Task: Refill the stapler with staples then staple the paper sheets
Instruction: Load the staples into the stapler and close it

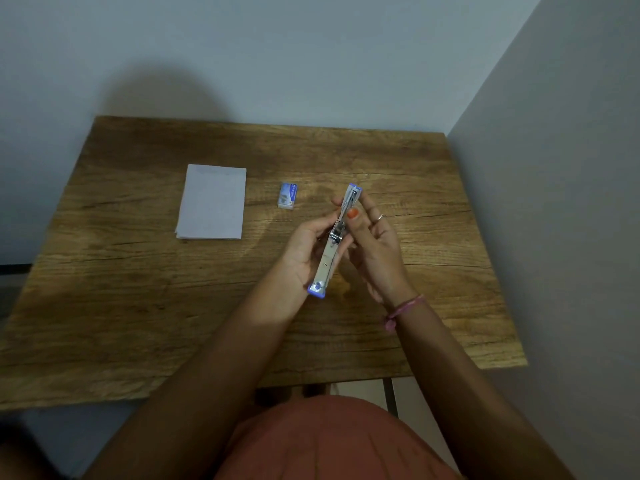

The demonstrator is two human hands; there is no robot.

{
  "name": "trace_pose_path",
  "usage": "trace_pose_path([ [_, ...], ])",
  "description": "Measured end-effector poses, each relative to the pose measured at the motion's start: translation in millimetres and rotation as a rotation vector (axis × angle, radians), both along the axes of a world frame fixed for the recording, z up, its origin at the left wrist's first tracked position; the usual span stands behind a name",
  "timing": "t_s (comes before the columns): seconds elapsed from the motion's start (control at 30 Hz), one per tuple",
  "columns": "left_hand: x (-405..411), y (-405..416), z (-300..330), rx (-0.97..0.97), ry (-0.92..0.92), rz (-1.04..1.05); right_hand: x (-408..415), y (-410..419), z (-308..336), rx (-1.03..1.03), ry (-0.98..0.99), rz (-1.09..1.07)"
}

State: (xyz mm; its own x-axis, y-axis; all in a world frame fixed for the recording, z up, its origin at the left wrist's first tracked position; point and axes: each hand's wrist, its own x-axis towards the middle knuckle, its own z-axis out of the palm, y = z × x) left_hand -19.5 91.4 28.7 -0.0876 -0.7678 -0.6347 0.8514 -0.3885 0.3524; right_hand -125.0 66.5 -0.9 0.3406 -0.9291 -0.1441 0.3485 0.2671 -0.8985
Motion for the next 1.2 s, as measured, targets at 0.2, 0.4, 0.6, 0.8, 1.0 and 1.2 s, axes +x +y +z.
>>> trace_pose_path([
  [0.2,-1,-4,0,-0.025,0.003,0.03,13,3,-6,-0.023,0.029,-0.048],
  [0.4,0,-1,-7,-0.024,-0.021,0.012,25,8,-9,-0.08,0.122,-0.1],
  [0.6,1,0,-8,-0.023,-0.039,0.01,31,10,-12,-0.179,0.205,-0.134],
  [0.8,2,1,-6,-0.014,-0.072,-0.029,33,11,-12,-0.217,0.249,-0.174],
  [1.0,3,0,-5,-0.043,-0.034,-0.029,33,11,-10,-0.145,0.147,-0.15],
  [1.2,12,3,-9,-0.022,0.105,-0.013,13,0,-4,0.029,-0.049,0.001],
])
